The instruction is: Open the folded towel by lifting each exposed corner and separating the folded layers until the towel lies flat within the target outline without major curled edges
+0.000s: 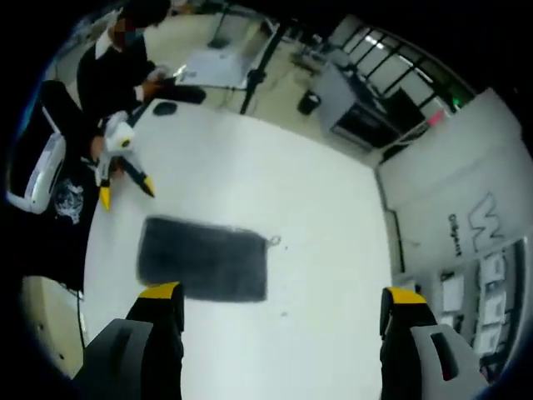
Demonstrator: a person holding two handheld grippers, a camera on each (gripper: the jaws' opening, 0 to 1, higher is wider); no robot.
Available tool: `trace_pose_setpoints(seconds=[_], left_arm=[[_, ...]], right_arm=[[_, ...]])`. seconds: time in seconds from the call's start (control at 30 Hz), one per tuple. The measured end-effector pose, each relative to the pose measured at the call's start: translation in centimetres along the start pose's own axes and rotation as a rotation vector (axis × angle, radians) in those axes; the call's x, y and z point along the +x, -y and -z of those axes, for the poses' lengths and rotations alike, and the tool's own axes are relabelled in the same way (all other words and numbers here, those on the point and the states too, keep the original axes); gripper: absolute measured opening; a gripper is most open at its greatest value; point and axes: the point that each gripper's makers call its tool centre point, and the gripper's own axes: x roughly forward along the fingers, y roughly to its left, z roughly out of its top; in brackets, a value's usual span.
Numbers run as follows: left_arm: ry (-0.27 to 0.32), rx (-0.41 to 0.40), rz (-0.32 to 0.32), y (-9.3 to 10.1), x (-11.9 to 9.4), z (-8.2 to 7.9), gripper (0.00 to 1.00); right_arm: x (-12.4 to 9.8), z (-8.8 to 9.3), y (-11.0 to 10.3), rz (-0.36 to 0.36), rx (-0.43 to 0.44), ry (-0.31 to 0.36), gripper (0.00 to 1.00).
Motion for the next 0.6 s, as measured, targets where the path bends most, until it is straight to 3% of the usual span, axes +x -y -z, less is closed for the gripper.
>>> trace_pose_setpoints(seconds=[0.4,0.6], left_arm=[[-0.021,-0.010,0.012,0.4,0.6,0.9,0.81],[-0.033,-0.020,0.015,0.4,0.9,1.5,0.80]], right_arm=[[4.5,-2.3,0.7,-0.051,-0.071,-0.009,0.99],[6.6,-2.6,1.3,-0.059,-0.089,-0.030,0.96]])
